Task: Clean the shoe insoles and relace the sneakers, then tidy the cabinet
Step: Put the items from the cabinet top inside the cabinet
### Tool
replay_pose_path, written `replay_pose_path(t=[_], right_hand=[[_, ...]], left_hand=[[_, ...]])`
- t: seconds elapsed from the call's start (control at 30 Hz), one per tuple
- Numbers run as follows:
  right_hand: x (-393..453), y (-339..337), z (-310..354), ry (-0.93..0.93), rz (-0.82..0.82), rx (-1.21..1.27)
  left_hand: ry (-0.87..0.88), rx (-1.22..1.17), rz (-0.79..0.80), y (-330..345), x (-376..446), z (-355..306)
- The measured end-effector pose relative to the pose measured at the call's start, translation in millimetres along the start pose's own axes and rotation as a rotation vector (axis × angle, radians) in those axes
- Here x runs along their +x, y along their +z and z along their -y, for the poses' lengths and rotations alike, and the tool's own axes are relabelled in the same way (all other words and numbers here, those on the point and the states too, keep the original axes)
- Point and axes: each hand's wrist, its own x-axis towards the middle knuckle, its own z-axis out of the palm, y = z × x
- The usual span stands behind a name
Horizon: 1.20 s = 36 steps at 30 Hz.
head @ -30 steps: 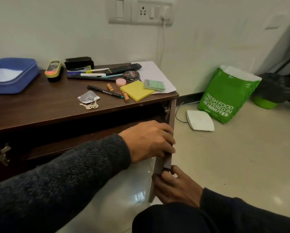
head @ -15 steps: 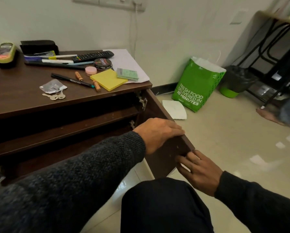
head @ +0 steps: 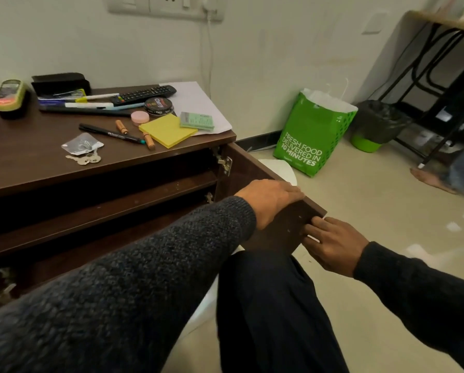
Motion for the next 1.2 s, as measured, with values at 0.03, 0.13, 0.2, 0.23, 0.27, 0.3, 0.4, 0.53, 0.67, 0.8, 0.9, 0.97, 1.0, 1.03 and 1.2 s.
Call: replay_pose_path(t=[0.03, 0.13, 0.2, 0.23, 0.27, 0.3, 0.4, 0.53, 0.67, 0.8, 0.9, 0.97, 1.0, 1.03, 1.2], right_hand=[[5.9, -5.2, 1.7, 0.016, -0.005, 0.042], [35.8, -24.4, 0.9, 0.075, -0.052, 0.142], [64.0, -35.9, -5.8, 0.105, -0.154, 0.169], [77.4, -42.2, -9.7, 0.121, -0.208, 0.189], [94.4, -48.2, -13.0, 0.135, -0.255, 0.225], [107.9, -54.3, -14.5, 0.158, -0.288, 0.265], [155.2, -63.3, -12.1, 0.236, -0.373, 0.412], [238.5, -80.9, 25.0, 0.25, -0.542, 0.636], [313.4, -106.3, 77.9, 0.199, -0.677, 0.804], [357.5, -122.7, 106.2, 0.197, -0.641, 0.868], [363.6, -115.7, 84.2, 0.282, -0.586, 0.906], [359.4, -106.9, 45.1, 0.4, -0.604, 0.927], [356.5, -99.5, 19.2, 0.484, -0.606, 0.935], [353.3, -90.0, -6.7, 0.571, -0.585, 0.949], [340.8, -48.1, -89.6, 0.97, -0.4, 1.135]], left_hand=[[0.021, 0.01, 0.016, -0.6, -4.6, 2.9], [-0.02, 0.05, 0.068, 0.1, -26.9, 15.1], [-0.13, 0.032, 0.059, -4.3, -48.1, 32.2], [-0.177, 0.026, 0.034, -8.1, -58.5, 40.5], [-0.229, 0.029, 0.005, -13.7, -70.6, 51.0], [-0.279, 0.021, -0.023, -19.2, -81.8, 58.5], [-0.397, 0.008, -0.092, -39.8, -118.1, 79.3], [-0.554, 0.074, -0.184, -69.8, -168.7, 107.9], [-0.734, 0.141, -0.263, -96.9, -210.5, 119.8], [-0.923, 0.16, -0.347, -107.3, -248.7, 123.3], [-0.986, 0.121, -0.384, -102.8, -260.8, 118.5], [-0.978, 0.097, -0.399, -99.7, -254.5, 119.7], [-0.964, 0.097, -0.412, -98.3, -245.5, 122.1], [-0.944, 0.096, -0.419, -97.3, -234.7, 124.5], [-0.852, 0.072, -0.416, -91.7, -147.9, 144.0]])
